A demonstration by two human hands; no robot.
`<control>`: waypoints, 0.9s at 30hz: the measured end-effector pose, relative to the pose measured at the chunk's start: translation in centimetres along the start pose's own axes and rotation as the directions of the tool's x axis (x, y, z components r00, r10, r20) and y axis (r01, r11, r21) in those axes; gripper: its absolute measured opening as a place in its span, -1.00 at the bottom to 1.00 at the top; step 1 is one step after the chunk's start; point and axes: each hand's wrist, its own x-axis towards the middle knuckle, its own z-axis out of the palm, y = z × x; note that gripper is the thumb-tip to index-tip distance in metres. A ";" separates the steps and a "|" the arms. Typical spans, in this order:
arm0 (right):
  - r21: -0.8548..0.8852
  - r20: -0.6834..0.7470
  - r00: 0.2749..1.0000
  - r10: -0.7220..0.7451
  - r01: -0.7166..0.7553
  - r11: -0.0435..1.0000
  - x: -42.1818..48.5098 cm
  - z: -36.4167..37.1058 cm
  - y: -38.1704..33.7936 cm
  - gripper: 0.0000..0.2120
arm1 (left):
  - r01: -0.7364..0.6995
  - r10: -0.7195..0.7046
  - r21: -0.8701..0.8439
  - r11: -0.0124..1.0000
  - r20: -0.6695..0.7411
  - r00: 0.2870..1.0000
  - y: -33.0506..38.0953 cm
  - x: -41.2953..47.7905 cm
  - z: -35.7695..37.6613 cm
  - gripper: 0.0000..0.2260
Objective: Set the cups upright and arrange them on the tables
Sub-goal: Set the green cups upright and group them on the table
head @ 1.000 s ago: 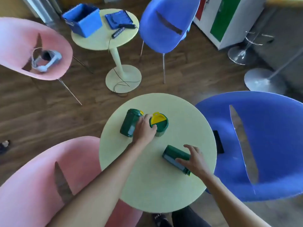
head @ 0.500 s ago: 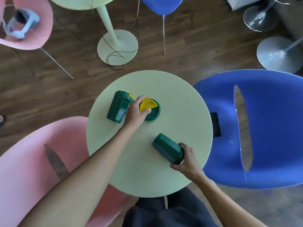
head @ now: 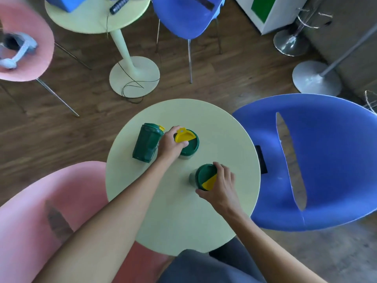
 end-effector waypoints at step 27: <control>0.028 -0.023 0.997 0.067 -0.067 0.997 3.0 1.9 -2.7 -0.07 | 0.032 -0.025 -0.152 0.988 0.048 0.999 -1.1 0.7 -0.8 -0.50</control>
